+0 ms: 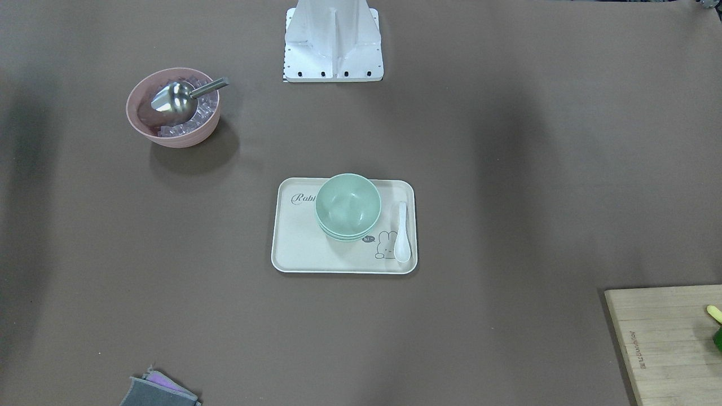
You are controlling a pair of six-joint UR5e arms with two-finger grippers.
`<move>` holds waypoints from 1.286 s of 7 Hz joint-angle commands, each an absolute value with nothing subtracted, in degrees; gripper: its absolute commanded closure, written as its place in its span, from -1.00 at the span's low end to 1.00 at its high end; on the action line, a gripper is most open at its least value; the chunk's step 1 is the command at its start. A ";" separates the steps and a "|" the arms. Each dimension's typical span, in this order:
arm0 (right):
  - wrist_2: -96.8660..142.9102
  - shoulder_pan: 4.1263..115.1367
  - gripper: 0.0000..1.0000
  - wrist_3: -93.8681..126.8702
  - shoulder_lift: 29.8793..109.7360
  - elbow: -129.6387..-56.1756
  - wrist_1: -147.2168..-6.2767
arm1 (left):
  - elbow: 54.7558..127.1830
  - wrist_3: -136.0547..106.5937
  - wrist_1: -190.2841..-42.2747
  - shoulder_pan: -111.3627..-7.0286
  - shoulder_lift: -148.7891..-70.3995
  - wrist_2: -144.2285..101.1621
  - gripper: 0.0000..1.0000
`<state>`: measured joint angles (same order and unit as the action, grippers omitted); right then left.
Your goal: Stack green bowls together
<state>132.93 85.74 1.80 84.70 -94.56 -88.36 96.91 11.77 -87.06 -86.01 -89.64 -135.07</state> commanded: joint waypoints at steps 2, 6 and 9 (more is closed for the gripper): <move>132.98 84.91 -1.00 1.50 84.64 -94.39 -88.24 | 97.12 11.51 -86.49 -85.96 -89.47 -135.35 -0.97; 134.99 84.20 -1.00 1.49 85.60 -95.72 -86.49 | 99.31 11.69 -86.84 -85.96 -89.56 -135.26 -0.97; 136.41 84.29 -1.00 1.23 88.85 -98.35 -86.22 | 99.41 11.78 -86.84 -85.87 -90.26 -135.35 -0.97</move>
